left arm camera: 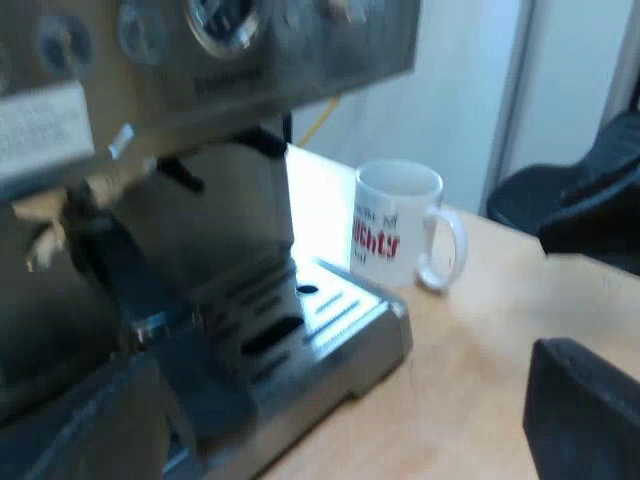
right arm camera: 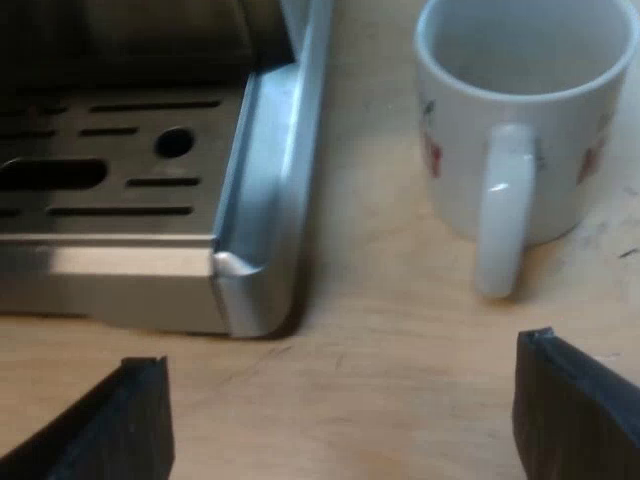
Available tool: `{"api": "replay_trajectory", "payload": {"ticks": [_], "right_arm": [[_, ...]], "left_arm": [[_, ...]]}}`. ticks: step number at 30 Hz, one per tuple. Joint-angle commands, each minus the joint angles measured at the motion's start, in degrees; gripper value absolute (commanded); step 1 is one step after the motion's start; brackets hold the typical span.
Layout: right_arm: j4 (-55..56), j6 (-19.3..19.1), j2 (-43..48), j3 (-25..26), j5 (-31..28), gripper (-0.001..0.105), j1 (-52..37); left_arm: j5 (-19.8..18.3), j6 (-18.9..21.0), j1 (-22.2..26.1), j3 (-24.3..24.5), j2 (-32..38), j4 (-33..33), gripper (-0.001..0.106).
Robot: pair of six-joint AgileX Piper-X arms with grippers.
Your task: Remove mug from coffee machine
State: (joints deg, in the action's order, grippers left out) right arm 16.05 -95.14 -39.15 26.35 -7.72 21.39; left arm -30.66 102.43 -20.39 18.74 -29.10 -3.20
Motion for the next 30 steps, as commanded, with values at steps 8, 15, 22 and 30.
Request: {"api": "replay_trajectory", "payload": {"ticks": [8, 15, 22, 30], "right_arm": [[3.6, -5.3, 0.3, 9.6, 4.3, 0.071, -1.4], [6.2, -6.7, 0.3, 14.2, 9.1, 0.071, -12.5], [7.0, -7.1, 1.0, 14.6, 14.0, 0.071, -24.0], [13.0, -7.1, 8.3, 14.6, 13.7, 0.071, -27.6]], "left_arm": [[5.6, 0.7, 0.0, 5.0, 0.0, 0.2, 0.079], [6.4, -2.3, 10.4, 9.1, 0.0, -7.8, 0.079], [0.0, -2.4, 23.1, 12.6, 0.0, -12.4, 0.079], [8.8, -2.4, 22.9, 14.4, 5.6, -19.2, 0.079]]}}
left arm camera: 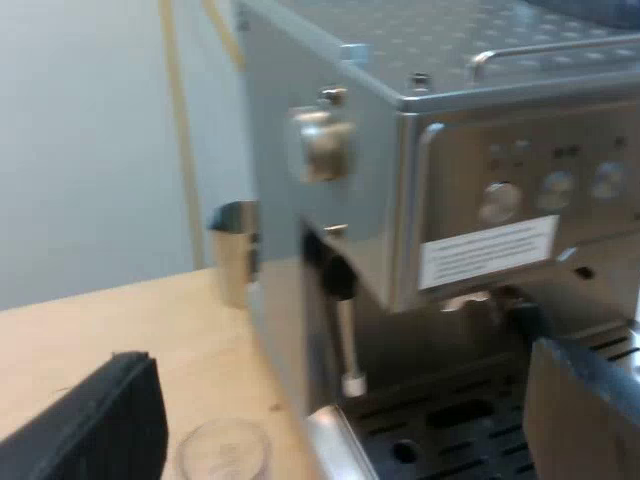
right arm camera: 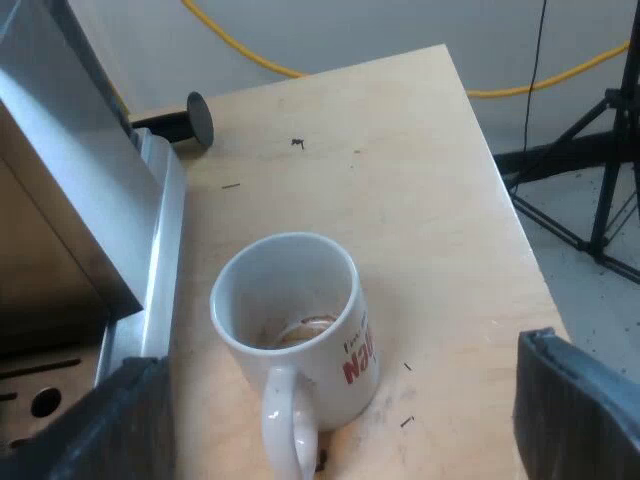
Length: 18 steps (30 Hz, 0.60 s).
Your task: Remove mug from coffee machine
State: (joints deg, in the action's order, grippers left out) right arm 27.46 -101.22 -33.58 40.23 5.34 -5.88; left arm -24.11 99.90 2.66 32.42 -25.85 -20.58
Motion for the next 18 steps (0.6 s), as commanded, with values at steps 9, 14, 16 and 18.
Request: {"api": "replay_trajectory", "payload": {"ticks": [9, 14, 16, 18], "right_arm": [[7.1, -1.0, 12.9, 0.7, -0.4, 0.071, -0.3], [10.6, -1.0, 17.2, 0.7, -0.3, 0.071, -0.3], [12.5, -1.0, 19.0, 0.7, 0.0, 0.071, -0.3], [14.0, -1.0, 20.1, 0.7, 0.3, 0.071, -0.2]], "left_arm": [[6.4, -2.5, -0.1, 0.7, 15.7, -9.5, 0.079], [6.2, -2.5, -0.1, 0.7, 22.4, -14.9, 0.079], [5.7, -2.5, -0.1, 0.7, 25.2, -18.5, 0.079], [5.4, -2.5, -0.1, 0.7, 27.4, -20.8, 0.079]]}}
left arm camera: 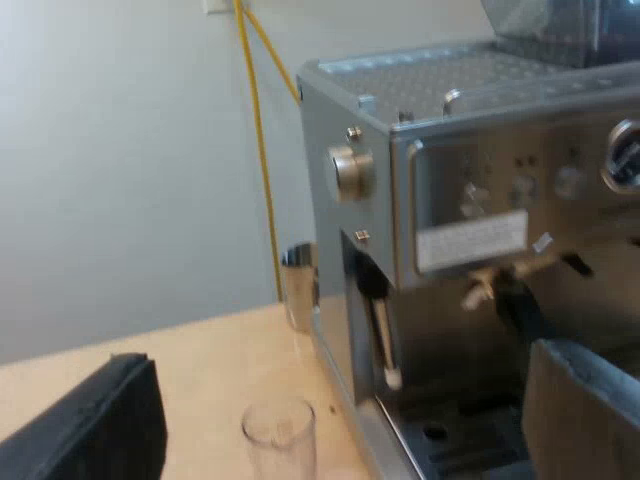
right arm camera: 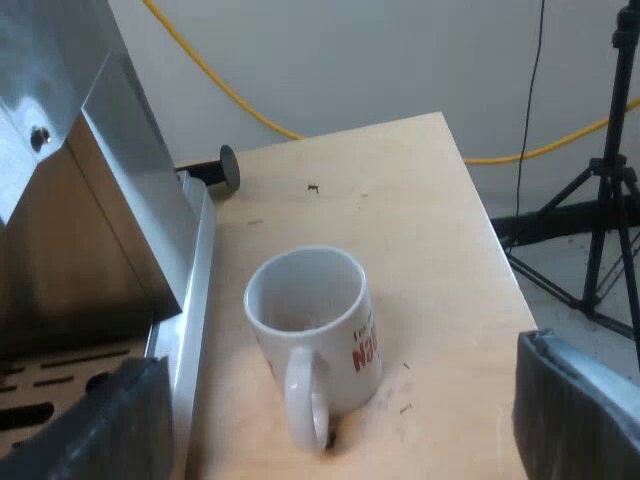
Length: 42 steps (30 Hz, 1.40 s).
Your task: Remove mug from coffee machine
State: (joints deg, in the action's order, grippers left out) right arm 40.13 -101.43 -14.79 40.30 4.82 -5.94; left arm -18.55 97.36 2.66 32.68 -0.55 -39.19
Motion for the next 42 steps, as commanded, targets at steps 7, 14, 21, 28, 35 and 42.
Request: {"api": "replay_trajectory", "payload": {"ticks": [7, 14, 21, 28, 35, 42], "right_arm": [[7.5, -0.8, 5.7, 0.7, 2.0, 0.071, 2.0], [13.4, -0.8, 8.6, 0.7, 1.8, 0.071, 3.4], [17.0, -0.2, 12.5, -2.1, 1.6, 0.071, 3.4], [19.3, -0.2, 16.9, -5.4, 1.5, 0.071, 3.4], [21.8, 0.3, 17.8, -6.7, 1.5, 0.071, 3.4], [23.1, 0.5, 17.8, -8.1, -0.1, 0.071, 3.4]], "left_arm": [[-2.1, 0.1, -0.1, 2.0, 3.5, -10.3, 0.079], [-2.9, 0.1, -0.1, 2.0, 3.5, -10.3, 0.079], [-3.1, 0.1, -0.1, 1.9, 3.5, -11.6, 0.079], [-3.1, 0.1, -0.1, 1.5, 3.5, -13.7, 0.079], [-3.1, 0.1, -0.1, 1.5, 3.5, -13.7, 0.079], [-3.1, 0.1, -0.1, -1.7, 3.5, -13.7, 0.079]]}}
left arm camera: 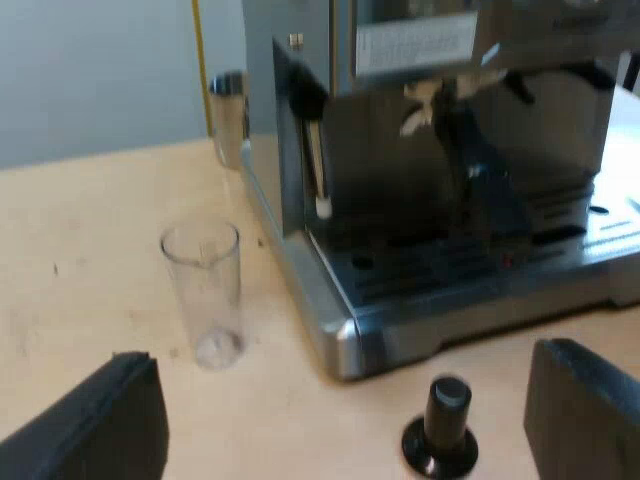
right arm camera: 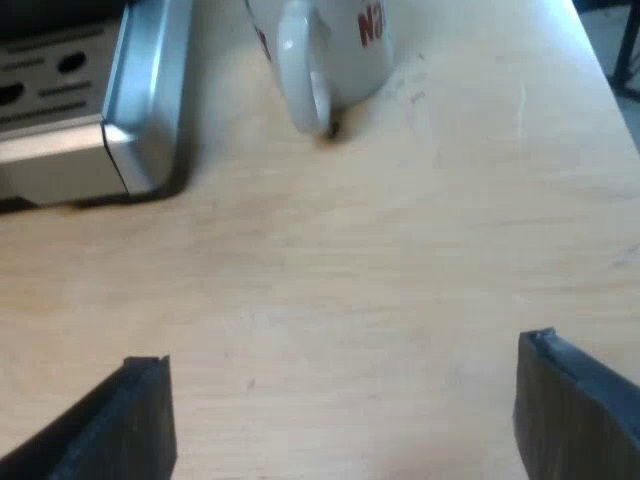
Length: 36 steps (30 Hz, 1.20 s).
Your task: Remove mug from coffee machine
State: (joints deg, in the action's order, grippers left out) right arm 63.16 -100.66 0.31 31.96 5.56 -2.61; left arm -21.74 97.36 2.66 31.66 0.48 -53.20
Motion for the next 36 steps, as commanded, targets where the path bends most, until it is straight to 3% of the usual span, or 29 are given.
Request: {"api": "replay_trajectory", "payload": {"ticks": [1, 10, 20, 27, 36], "right_arm": [[0.1, -0.3, 2.7, 0.2, -1.1, 0.071, 0.1], [-0.9, -0.3, 2.7, -0.1, -2.3, 0.071, 0.1], [-3.4, -0.7, 2.7, -1.3, -2.4, 0.071, 0.1], [-3.3, -0.7, 2.7, -1.3, -2.4, 0.071, 0.1], [-3.3, -0.7, 2.7, -1.3, -2.4, 0.071, 0.1]], "left_arm": [[0.1, 0.1, -0.1, -1.4, 2.5, 0.3, 0.079], [-1.2, 0.6, -0.1, -5.2, 2.5, 1.0, 0.079], [-1.2, 1.9, -0.1, -4.9, 2.5, 0.3, 0.079], [3.8, 1.6, -0.1, -3.8, 2.5, -2.1, 0.079], [3.1, 1.5, -0.1, -3.8, 2.5, -2.0, 0.079]]}}
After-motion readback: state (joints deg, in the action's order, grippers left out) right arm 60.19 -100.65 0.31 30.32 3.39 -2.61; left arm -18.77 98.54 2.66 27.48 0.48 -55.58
